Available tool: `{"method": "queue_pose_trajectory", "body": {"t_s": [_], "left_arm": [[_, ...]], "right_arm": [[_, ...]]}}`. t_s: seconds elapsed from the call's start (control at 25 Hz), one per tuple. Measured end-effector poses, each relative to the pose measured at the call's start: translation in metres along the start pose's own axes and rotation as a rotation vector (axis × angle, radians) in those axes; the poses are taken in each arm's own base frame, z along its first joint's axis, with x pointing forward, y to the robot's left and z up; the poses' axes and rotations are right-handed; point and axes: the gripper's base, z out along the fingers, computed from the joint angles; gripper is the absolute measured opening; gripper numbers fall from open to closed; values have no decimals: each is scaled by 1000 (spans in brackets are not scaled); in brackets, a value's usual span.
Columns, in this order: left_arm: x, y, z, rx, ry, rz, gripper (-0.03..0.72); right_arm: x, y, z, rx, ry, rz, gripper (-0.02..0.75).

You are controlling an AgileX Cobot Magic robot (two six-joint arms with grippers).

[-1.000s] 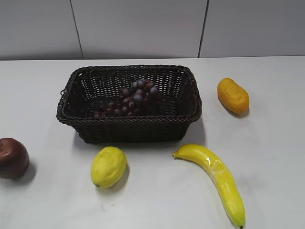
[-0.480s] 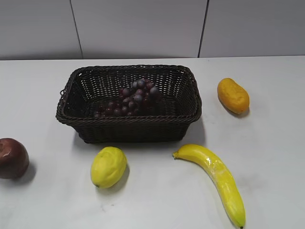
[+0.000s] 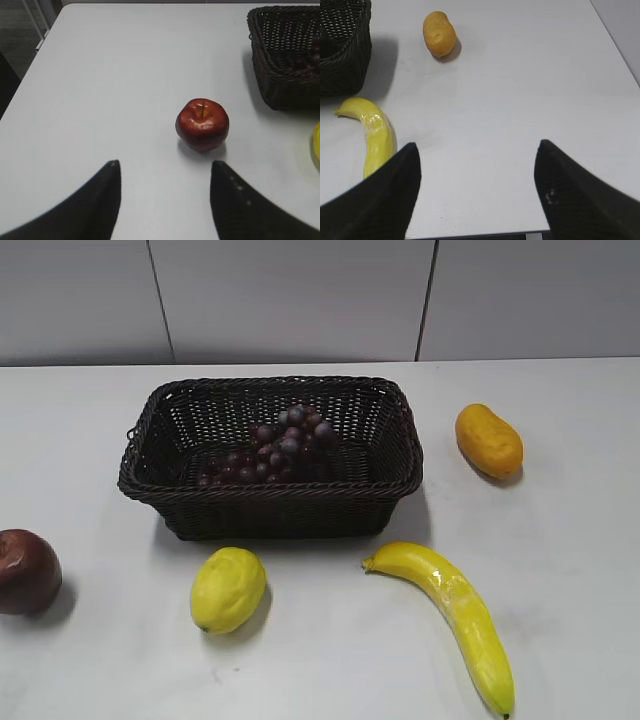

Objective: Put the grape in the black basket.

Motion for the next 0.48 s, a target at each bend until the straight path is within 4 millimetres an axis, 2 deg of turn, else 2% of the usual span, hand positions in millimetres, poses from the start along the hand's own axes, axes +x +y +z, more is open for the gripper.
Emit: {"method": "queue_pose_trajectory", "body": {"t_s": [0.48], "left_arm": [[2, -1, -5, -1, -46, 2, 542]], "right_arm": [[0, 0, 0, 0, 0, 0, 538]]}}
